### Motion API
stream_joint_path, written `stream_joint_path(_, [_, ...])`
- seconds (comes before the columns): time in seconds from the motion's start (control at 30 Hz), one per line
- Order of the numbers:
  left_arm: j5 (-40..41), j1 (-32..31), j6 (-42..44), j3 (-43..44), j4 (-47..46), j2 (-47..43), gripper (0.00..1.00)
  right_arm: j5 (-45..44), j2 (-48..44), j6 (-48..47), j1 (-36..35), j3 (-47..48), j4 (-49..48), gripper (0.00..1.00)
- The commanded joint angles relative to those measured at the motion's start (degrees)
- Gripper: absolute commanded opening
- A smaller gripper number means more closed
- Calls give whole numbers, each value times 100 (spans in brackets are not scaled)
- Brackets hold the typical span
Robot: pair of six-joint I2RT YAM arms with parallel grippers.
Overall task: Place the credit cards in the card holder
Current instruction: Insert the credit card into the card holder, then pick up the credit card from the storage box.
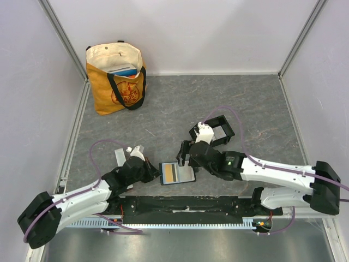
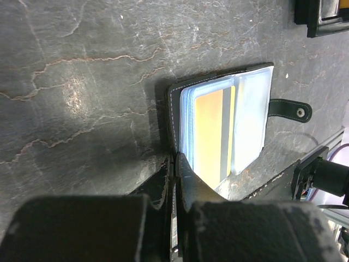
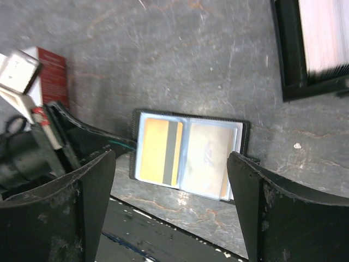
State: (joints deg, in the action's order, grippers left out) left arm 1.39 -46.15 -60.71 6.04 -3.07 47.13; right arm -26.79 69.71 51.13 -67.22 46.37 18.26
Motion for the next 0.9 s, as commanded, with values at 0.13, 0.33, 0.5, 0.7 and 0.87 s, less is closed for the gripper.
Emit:
stream_joint_path(0.13, [222, -17, -81, -59, 272, -345, 2, -757, -590, -648, 472, 821, 1214, 93])
stream_joint_path(0.33, [239, -17, 6, 54, 429, -688, 2, -295, -837, -1263, 1710, 1057, 1241, 96])
stream_joint_path(0.5, [239, -17, 59, 186, 386, -495, 2, 480, -670, -1869, 2616, 1234, 1206, 96])
stream_joint_path(0.7, [178, -17, -46, 117, 333, -310, 2, 1657, -257, -2327, 3495, 1182, 1023, 95])
stream_joint_path(0.87, [186, -25, -152, 55, 123, -328, 2, 2660, 427, -2608, 4041, 1199, 574, 94])
